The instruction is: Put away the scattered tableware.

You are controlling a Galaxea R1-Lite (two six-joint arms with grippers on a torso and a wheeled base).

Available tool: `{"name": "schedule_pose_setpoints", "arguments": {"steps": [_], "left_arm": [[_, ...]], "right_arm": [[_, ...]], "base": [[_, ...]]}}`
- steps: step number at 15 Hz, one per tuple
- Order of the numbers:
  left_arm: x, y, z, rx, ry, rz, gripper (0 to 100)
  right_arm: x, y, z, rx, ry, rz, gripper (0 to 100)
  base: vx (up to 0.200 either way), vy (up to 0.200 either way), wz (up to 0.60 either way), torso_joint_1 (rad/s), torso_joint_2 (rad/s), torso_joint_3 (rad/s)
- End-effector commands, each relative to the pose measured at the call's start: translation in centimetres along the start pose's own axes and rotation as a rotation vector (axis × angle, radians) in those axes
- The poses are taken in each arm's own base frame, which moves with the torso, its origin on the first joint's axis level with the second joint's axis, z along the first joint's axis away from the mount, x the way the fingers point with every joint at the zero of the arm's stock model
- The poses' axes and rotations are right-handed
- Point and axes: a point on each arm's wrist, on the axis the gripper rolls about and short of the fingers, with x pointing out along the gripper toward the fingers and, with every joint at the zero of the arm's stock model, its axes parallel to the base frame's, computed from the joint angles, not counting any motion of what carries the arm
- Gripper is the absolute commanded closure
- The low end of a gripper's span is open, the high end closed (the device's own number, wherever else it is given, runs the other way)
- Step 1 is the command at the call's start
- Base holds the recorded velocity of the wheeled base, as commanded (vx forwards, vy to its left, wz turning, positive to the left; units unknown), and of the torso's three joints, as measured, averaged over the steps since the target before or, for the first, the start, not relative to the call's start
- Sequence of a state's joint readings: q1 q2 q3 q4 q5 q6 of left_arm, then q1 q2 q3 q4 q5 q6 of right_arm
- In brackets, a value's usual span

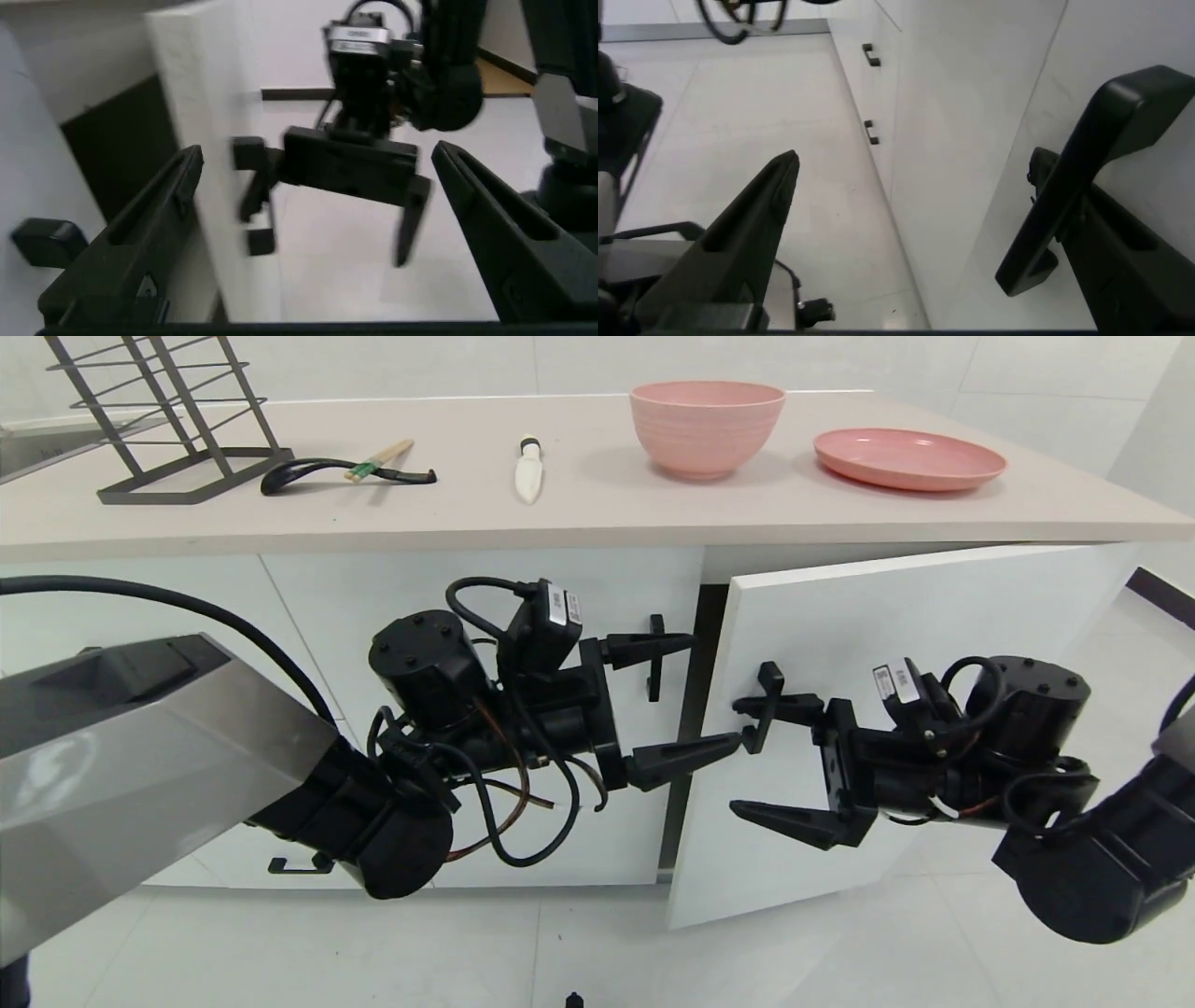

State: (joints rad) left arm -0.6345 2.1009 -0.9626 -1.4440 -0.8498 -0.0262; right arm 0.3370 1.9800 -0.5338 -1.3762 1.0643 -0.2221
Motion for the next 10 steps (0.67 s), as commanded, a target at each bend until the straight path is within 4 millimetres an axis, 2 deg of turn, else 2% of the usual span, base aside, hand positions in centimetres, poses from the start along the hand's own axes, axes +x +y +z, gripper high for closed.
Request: {"name": "schedule_pose_setpoints", "arguments": {"steps": [1,3,4,5,7,10], "left_arm": [[1.2,0.7,-0.9,-0.021,-0.010,0.027,0],[3.1,0.5,-2.1,-0.038,-0.018,0.009,0],[3.8,0.4,-2.5,-0.041,-0.020,-0.003,0],[5.4,0.3,-3.3,-0.043,-0.031,-0.007,0],[6.9,0.3,-4.0,-0.041,-0.046,0.002,0],[7.9,-0.7,-4.1,-0.042,-0.059,-0.023,0]], "right_arm": [[-1.7,1.5,1.8,-0.036,-0.018,0.000,0],[-2.2,2.5,1.8,-0.025,-0.009,0.003,0],[-2.4,2.7,1.8,-0.026,-0.006,0.003,0],[-2.5,2.9,1.6,-0.016,-0.001,0.004,0],[-2.5,3.0,1.4,-0.011,0.004,0.003,0],[-3.0,2.6,0.5,0.001,0.027,-0.029,0]], "base": [[0.000,0.000,0.00,0.000,0.00,0.000],[0.000,0.000,0.00,0.000,0.00,0.000],[0.000,0.000,0.00,0.000,0.00,0.000],[0.000,0.000,0.00,0.000,0.00,0.000],[0.000,0.000,0.00,0.000,0.00,0.000],[0.000,0.000,0.00,0.000,0.00,0.000]]}}
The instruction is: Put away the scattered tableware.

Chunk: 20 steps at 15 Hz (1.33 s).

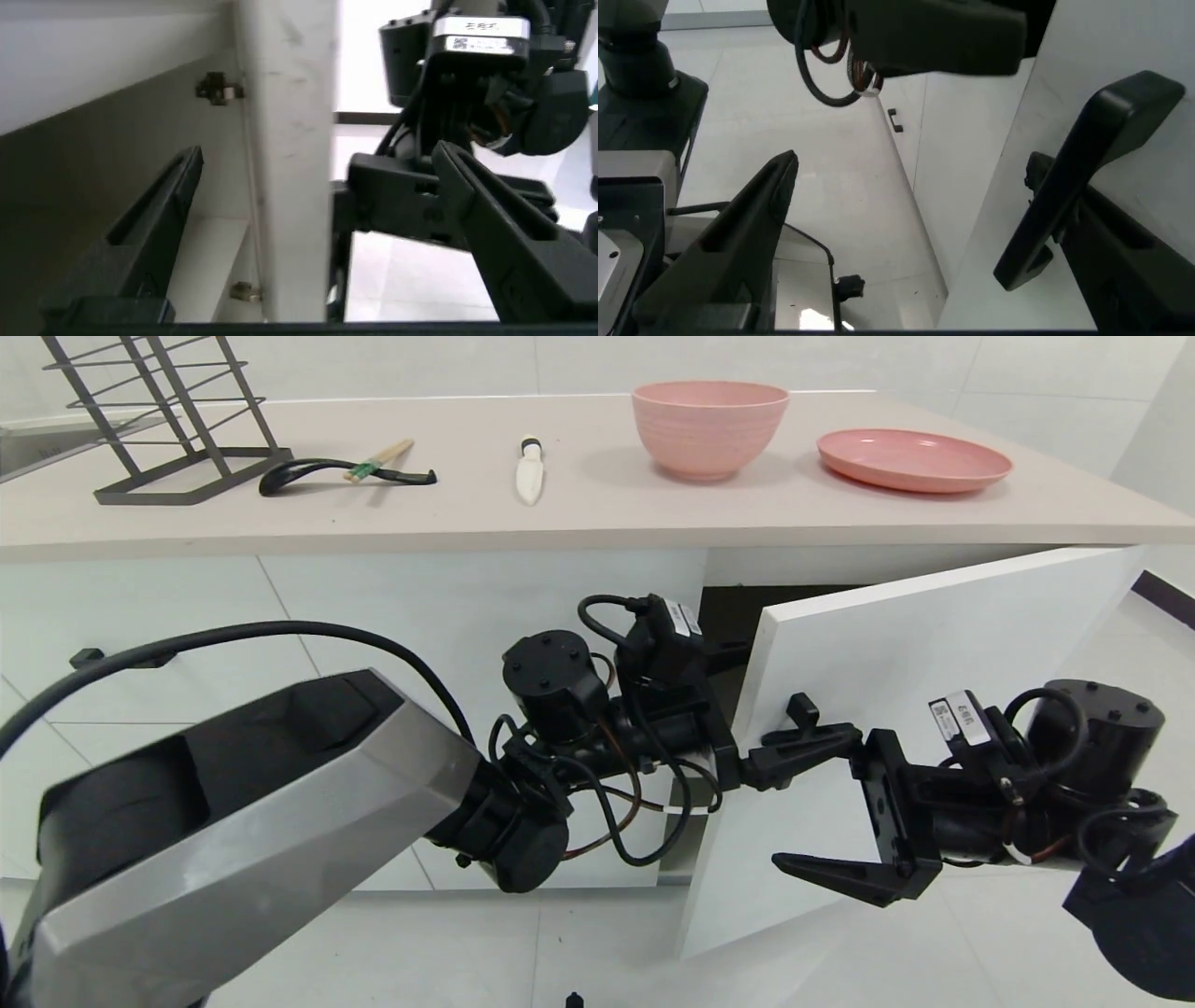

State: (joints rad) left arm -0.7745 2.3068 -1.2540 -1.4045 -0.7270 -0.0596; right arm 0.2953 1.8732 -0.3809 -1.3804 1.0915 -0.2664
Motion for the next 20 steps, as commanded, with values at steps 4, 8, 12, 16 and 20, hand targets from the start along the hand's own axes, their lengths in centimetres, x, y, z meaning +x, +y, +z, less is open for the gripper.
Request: {"name": "schedule_pose_setpoints", "arguments": {"steps": [4,8,12,16,20], "left_arm": [[0.8,-0.8,-0.4,-0.024,-0.009,-0.005,0],[1.5,-1.3,-0.3,-0.082,-0.024,0.047,0],[1.4,-1.4,-0.2,-0.090,-0.029,0.113,0],[2.5,-2.6,1.8,-0.092,-0.070,0.289,0],[2.7,-3.6,1.8,-0.103,-0.056,0.270,0]], "right_arm": [[-2.5,-1.5,-1.6,0.024,0.043,-0.122,0],[-4.5,-1.5,-2.3,0.042,0.067,-0.191,0],[-7.0,1.9,-0.9,0.019,0.080,-0.249,0],[-8.6,6.8,1.6,-0.050,0.072,-0.297,0],[-9.7,9.8,5.3,-0.251,0.004,-0.350,0]], "base": [[0.000,0.000,0.00,0.000,0.00,0.000],[0.000,0.000,0.00,0.000,0.00,0.000],[0.000,0.000,0.00,0.000,0.00,0.000],[0.000,0.000,0.00,0.000,0.00,0.000],[0.000,0.000,0.00,0.000,0.00,0.000]]}}
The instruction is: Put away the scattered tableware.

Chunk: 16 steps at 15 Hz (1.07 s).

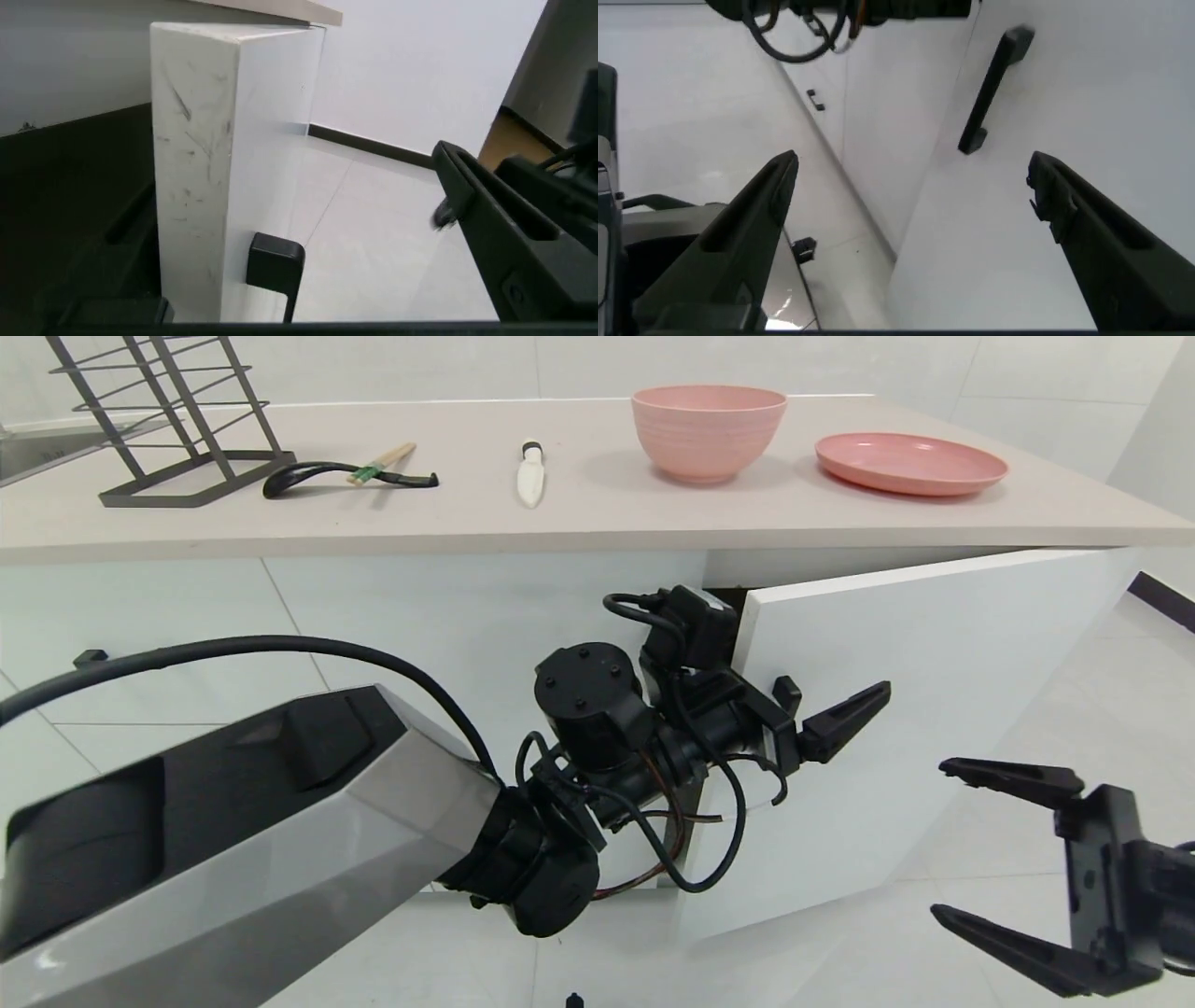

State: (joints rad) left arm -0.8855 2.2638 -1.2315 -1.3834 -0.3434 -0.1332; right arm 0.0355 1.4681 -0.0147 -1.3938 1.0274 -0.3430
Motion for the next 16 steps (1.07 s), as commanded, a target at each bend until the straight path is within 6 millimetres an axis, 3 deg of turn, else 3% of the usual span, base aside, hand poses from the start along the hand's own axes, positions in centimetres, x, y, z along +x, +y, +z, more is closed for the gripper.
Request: {"name": "schedule_pose_setpoints", "arguments": {"steps": [1,4,10,16], "left_arm": [[0.2,-1.0,0.5,-0.003,-0.011,-0.022,0],[0.1,-3.3,0.1,-0.024,0.008,-0.066,0],[-0.2,-6.3,-0.9,-0.056,0.042,-0.127,0],[-0.5,-8.5,-1.2,-0.075,0.056,-0.173,0]], "right_arm": [[-2.0,2.0,3.4,-0.168,-0.090,-0.049,0],[-4.0,4.2,5.5,-0.278,-0.136,-0.105,0],[-6.4,7.3,7.8,-0.460,-0.196,-0.308,0],[-8.1,10.9,8.1,-0.545,-0.239,-0.369,0]], "base": [[0.000,0.000,0.00,0.000,0.00,0.000],[0.000,0.000,0.00,0.000,0.00,0.000],[0.000,0.000,0.00,0.000,0.00,0.000],[0.000,0.000,0.00,0.000,0.00,0.000]]}}
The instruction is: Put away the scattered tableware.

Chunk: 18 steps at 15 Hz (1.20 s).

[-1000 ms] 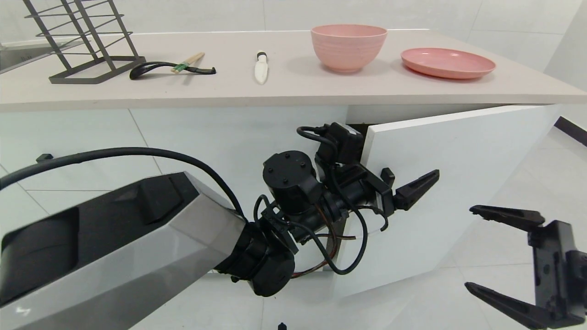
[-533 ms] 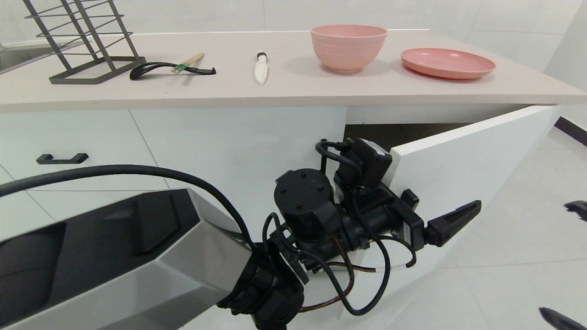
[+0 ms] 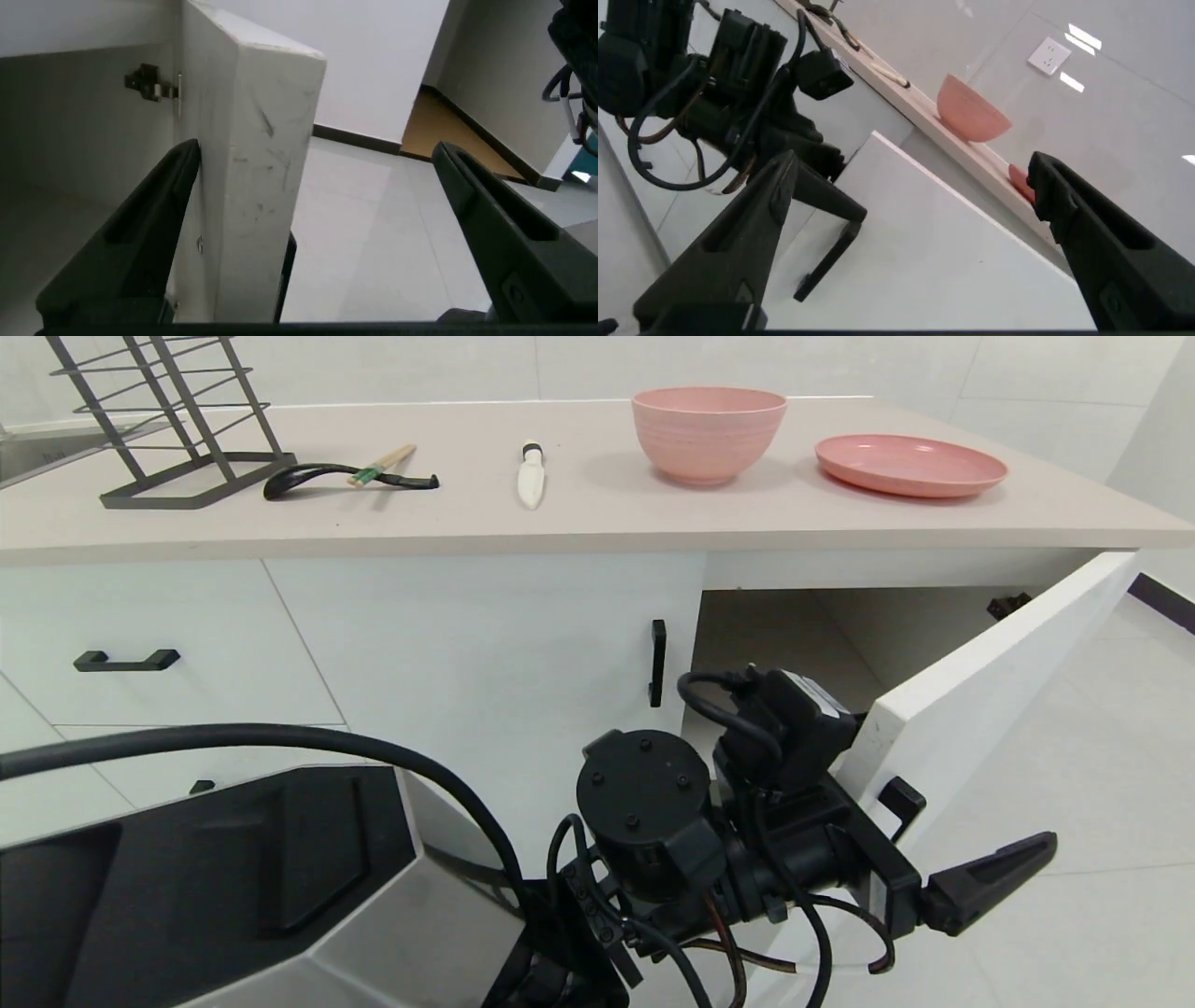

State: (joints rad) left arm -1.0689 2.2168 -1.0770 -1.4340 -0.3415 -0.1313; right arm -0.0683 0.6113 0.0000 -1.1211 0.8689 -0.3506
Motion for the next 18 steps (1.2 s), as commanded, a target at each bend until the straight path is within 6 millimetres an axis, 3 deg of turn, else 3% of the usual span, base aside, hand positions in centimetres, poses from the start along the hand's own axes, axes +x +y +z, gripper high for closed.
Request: {"name": "schedule_pose_setpoints", "arguments": {"steps": [1,4,6,10,18], "left_arm": [[0.2,-0.7,-0.1,-0.006,0.003,-0.017,0],[0.2,-1.1,-0.3,-0.011,0.009,-0.026,0],[0.1,-1.7,-0.7,-0.019,0.023,-0.036,0],[0.2,-1.7,-1.2,-0.026,0.037,-0.038,0],[0.7,-3.1,-3.3,-0.049,0.074,-0.072,0]], "right_arm": [[-2.1,2.2,1.2,-0.044,-0.010,-0.029,0],[-3.4,4.0,1.2,-0.031,0.013,-0.061,0],[-4.6,5.1,1.0,-0.005,0.044,-0.174,0],[-4.8,5.2,0.1,0.143,0.139,-0.333,0],[-4.9,5.1,0.0,0.148,0.166,-0.397,0]], "base": [[0.000,0.000,0.00,0.000,0.00,0.000],[0.000,0.000,0.00,0.000,0.00,0.000],[0.000,0.000,0.00,0.000,0.00,0.000],[0.000,0.000,0.00,0.000,0.00,0.000],[0.000,0.000,0.00,0.000,0.00,0.000]]}}
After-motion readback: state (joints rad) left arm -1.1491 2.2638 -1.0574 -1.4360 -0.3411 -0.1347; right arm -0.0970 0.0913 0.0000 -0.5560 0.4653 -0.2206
